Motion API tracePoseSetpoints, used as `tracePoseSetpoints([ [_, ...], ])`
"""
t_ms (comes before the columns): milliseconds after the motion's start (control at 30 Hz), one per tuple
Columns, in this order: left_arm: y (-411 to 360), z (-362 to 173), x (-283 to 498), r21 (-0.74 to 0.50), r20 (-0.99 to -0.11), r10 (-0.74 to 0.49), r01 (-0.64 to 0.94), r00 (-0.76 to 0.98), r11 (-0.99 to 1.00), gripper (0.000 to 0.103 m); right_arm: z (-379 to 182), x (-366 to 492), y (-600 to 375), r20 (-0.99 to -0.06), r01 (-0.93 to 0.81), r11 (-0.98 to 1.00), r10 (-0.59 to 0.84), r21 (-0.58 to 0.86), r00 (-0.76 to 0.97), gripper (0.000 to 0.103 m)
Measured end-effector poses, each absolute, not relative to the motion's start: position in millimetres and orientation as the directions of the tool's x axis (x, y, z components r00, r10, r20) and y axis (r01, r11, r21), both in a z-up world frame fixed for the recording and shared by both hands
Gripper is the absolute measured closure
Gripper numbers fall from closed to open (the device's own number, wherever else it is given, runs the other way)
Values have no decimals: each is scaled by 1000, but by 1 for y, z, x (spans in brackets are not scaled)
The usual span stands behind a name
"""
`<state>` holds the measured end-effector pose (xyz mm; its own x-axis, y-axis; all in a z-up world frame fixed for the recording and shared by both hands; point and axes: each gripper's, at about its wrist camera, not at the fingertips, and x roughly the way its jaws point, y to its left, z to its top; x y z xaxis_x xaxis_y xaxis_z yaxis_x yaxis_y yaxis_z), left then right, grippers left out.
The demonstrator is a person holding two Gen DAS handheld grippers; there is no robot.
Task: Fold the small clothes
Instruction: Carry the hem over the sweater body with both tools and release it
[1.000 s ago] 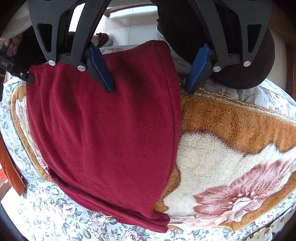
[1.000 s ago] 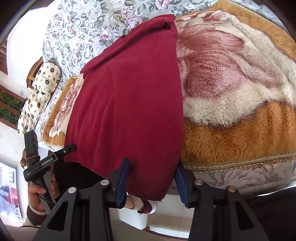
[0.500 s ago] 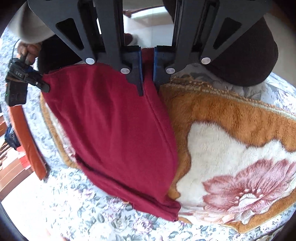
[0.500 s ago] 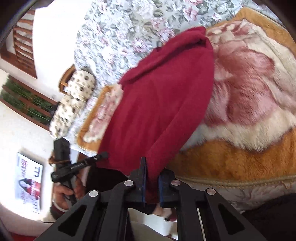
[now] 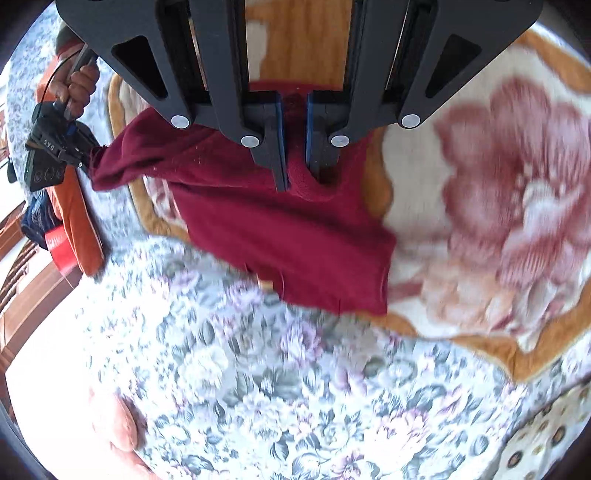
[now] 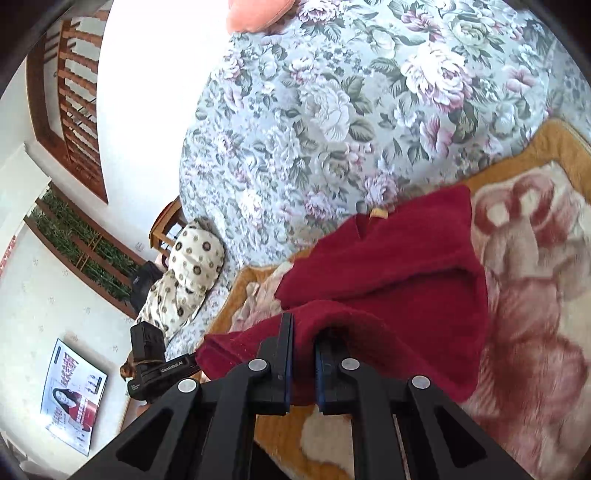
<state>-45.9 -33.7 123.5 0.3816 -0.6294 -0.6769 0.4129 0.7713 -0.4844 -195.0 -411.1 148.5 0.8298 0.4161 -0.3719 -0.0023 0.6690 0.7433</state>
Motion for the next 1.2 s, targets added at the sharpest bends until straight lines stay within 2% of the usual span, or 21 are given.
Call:
tracePoseSetpoints([
  [167,-74,129,30,-424,-700,-569,390,431,818,96,135,-117,-453,-397,84,646,356,759,846,95],
  [367,-112,86,109,-415,-752,-509,298,419,860,96,88,-44,-489,-457,221,612,259,759,851,95],
  [433,-120,69,122,-411,-780,-497,288,381,865,95,69,-22,-496,-563,310,625,256,716,786,86],
  [467,-121,62,127,-402,-801,-480,272,358,874,95,65,-18,-497,-614,356,631,248,690,749,75],
  [567,-111,60,136,-464,-792,-521,240,319,852,93,79,-39,-505,-537,308,606,238,733,809,71],
  [600,-106,64,137,-489,-781,-541,234,313,841,88,87,-50,-508,-519,308,607,205,733,830,67],
  [700,-99,79,134,-515,-763,-565,233,315,825,79,107,-73,-511,-489,296,630,154,718,858,66],
  [767,-97,93,126,-485,-757,-548,256,356,836,57,116,-75,-503,-481,246,675,183,696,857,66],
  [800,-95,102,121,-455,-749,-526,263,404,851,31,119,-75,-494,-492,226,709,193,668,849,66],
  [833,-91,110,116,-445,-726,-519,268,451,855,21,119,-70,-487,-510,218,737,194,639,838,66],
  [900,-84,122,110,-469,-674,-544,280,500,838,19,117,-58,-472,-542,203,781,198,591,816,66],
  [933,-85,123,111,-476,-676,-554,286,486,832,19,111,-48,-464,-562,201,794,203,573,802,66],
  [1033,-97,116,113,-469,-709,-559,305,430,829,19,94,-20,-456,-630,254,814,168,523,758,66],
  [1133,-110,96,110,-438,-749,-529,302,398,847,19,70,-2,-466,-722,396,813,43,426,690,66],
  [1200,-116,75,110,-406,-791,-492,290,364,867,19,52,5,-478,-740,424,786,61,449,670,69],
])
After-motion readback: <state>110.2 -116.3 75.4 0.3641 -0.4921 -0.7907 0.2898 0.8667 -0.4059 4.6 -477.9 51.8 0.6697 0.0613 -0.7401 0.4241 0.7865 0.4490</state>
